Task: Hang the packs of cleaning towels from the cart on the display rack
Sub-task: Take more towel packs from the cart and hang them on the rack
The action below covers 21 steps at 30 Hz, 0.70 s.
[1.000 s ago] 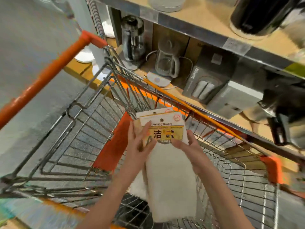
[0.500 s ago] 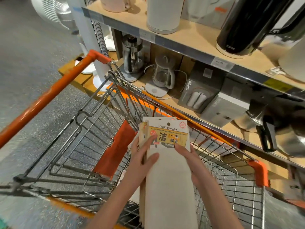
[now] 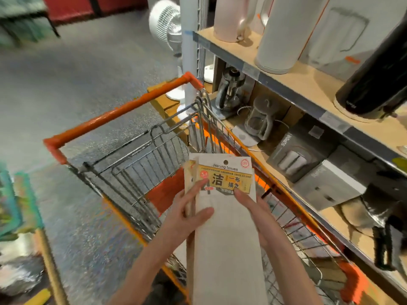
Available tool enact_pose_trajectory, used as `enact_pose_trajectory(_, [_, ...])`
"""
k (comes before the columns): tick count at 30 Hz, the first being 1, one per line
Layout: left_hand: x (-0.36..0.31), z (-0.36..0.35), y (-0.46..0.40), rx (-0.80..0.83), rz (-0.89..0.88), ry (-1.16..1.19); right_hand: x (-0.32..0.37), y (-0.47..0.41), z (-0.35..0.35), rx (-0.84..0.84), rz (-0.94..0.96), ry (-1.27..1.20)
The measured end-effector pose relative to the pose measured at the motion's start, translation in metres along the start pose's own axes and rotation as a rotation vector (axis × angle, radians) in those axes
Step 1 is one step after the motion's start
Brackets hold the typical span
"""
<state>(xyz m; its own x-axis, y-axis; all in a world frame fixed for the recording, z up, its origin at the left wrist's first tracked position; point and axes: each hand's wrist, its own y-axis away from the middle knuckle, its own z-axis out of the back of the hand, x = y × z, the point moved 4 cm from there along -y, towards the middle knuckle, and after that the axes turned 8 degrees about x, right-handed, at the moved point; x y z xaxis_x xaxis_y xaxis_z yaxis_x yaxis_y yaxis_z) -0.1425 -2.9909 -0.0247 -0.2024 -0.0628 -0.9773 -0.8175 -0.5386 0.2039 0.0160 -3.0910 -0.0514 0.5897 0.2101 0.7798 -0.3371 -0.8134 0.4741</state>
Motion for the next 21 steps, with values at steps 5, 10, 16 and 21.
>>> enact_pose_trajectory(5, [-0.003, 0.034, 0.038, -0.199, -0.033, 0.074, -0.014, -0.015, -0.058, 0.087, -0.039, 0.108])
enact_pose_trajectory(10, [0.004, 0.080, 0.090, -0.324, -0.094, 0.247, -0.032, -0.026, -0.133, 0.281, -0.057, 0.227])
enact_pose_trajectory(16, [0.018, 0.157, 0.163, -0.599, -0.088, 0.363, -0.064, -0.041, -0.248, 0.419, -0.108, 0.345])
enact_pose_trajectory(21, [0.036, 0.238, 0.229, -0.777, -0.067, 0.273, -0.106, -0.050, -0.357, 0.531, -0.105, 0.488])
